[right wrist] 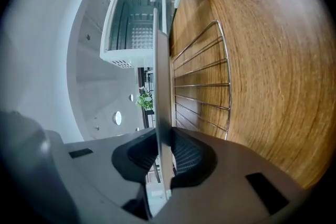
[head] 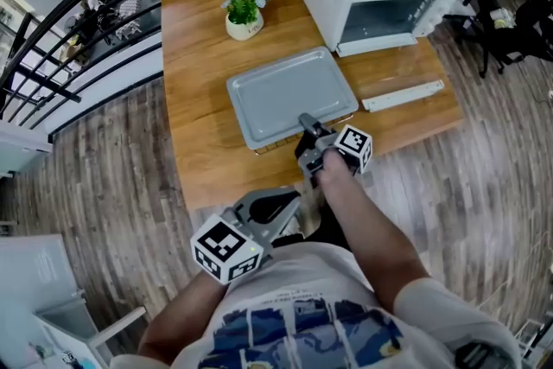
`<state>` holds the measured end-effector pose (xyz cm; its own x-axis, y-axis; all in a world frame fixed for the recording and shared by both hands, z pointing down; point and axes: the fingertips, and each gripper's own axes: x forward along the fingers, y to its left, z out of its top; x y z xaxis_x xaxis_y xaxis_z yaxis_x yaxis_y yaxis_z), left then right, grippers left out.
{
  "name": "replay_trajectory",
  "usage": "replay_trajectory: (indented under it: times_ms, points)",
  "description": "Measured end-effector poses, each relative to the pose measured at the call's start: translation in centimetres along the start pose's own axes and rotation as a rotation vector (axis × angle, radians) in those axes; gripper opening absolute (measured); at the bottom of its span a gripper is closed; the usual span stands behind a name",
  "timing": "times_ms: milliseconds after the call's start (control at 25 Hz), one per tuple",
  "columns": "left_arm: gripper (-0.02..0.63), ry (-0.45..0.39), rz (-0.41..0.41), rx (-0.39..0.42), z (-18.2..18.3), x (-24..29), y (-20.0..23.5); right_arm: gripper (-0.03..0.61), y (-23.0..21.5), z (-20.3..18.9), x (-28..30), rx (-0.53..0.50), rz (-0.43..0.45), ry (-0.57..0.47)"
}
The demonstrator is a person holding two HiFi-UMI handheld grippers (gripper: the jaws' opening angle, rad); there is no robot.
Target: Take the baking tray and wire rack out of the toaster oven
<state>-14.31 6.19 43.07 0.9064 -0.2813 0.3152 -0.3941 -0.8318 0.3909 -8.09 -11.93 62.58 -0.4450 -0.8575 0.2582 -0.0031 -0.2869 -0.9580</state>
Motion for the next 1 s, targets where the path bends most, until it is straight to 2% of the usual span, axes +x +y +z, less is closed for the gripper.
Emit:
replay_trajectory:
  times_ms: [640,1000]
  points:
    - [0.005,0.004,0.033,-0.038,-1.2,-1.4,1.7,0.06,-3.8,-0.2,1.4,0.017,-0.074,-0.018]
    - [0.005,-0.001,0.03,-0.036,-1.1,-1.5,2.0,0.06,-3.7,-0.3,1.8,0.0,-0.106,-0.009]
